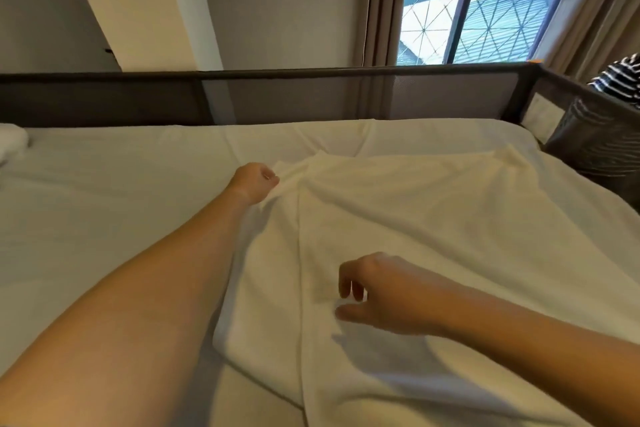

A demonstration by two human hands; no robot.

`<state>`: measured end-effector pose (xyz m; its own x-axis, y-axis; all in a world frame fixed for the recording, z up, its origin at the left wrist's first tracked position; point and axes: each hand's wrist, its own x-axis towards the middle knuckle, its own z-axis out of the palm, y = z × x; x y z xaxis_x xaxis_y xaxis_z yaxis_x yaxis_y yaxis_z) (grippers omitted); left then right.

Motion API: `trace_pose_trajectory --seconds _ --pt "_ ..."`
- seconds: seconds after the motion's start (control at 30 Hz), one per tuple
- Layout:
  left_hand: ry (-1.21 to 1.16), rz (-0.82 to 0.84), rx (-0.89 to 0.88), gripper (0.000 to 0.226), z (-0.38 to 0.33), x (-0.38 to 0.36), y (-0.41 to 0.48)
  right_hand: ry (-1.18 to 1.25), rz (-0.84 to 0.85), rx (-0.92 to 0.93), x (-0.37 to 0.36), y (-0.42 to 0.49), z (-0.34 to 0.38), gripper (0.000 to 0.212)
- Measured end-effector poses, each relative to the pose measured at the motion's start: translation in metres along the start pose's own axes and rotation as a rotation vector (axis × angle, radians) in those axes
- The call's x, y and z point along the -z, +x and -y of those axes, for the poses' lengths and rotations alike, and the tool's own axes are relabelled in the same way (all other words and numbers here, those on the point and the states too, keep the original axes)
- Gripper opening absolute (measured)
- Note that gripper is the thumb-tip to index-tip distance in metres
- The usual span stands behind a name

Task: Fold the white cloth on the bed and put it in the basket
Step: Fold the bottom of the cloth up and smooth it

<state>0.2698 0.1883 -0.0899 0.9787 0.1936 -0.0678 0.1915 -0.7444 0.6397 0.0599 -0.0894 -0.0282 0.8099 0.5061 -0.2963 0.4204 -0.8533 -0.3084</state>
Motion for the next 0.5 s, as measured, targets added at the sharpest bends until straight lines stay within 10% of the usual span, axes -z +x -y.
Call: trace_pose_trajectory --seconds 0.23,0.5 --pt "-0.100 -0.041 -0.089 0.019 -0.019 -0.036 0.034 -0.035 0.086 -0.096 -0.036 0.027 0.047 0.049" --pt "-0.124 -0.009 0.093 0.054 -0.031 -0.077 0.075 -0.016 0.095 -0.136 -0.054 0.031 0.052 0.046"
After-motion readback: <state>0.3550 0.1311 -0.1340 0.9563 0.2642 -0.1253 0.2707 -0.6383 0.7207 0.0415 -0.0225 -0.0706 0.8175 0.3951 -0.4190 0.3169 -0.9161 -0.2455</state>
